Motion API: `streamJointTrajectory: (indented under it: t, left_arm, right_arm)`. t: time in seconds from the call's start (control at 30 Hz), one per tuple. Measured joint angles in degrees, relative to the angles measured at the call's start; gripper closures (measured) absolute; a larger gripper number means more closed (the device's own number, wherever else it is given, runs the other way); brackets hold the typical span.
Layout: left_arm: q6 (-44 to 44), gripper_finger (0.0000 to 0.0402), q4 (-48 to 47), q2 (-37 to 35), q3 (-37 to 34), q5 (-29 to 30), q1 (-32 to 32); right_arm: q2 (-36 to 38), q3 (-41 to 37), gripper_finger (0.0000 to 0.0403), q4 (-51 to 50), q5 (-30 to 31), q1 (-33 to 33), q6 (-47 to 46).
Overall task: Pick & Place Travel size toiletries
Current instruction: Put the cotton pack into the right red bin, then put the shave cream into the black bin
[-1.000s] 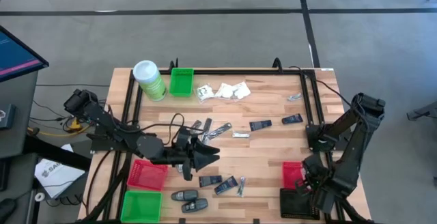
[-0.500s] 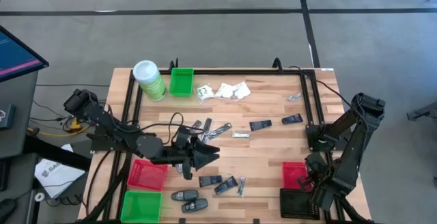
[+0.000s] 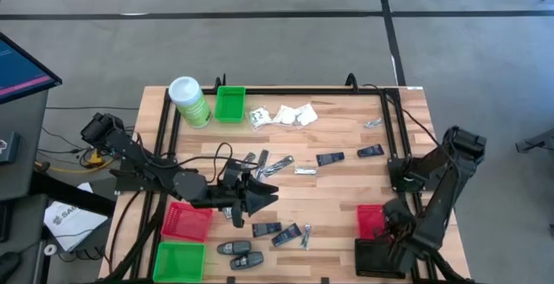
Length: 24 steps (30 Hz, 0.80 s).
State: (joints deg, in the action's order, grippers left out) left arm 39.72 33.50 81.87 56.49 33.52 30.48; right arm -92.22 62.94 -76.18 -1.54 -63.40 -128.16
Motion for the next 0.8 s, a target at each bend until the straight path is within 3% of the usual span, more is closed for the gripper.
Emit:
streamJointTrajectory:
  t: [0.33, 0.53, 0.8]
  left_arm:
    - [0.09, 0.0243, 0.00, -0.03, 0.00, 0.65, -0.02]
    - [0.07, 0.0243, 0.00, -0.03, 0.00, 0.68, -0.13]
    - [-0.05, 0.0243, -0.02, -0.03, 0.00, 0.74, -0.13]
  right_arm:
    - [-1.72, 1.35, 0.0395, 0.17, -1.04, 0.09, -0.23]
    - [-1.23, 1.43, 0.0347, -1.17, -3.12, 0.00, 0.06]
    - [-1.14, 5.65, 0.0295, -10.99, -4.75, -0.01, 0.63]
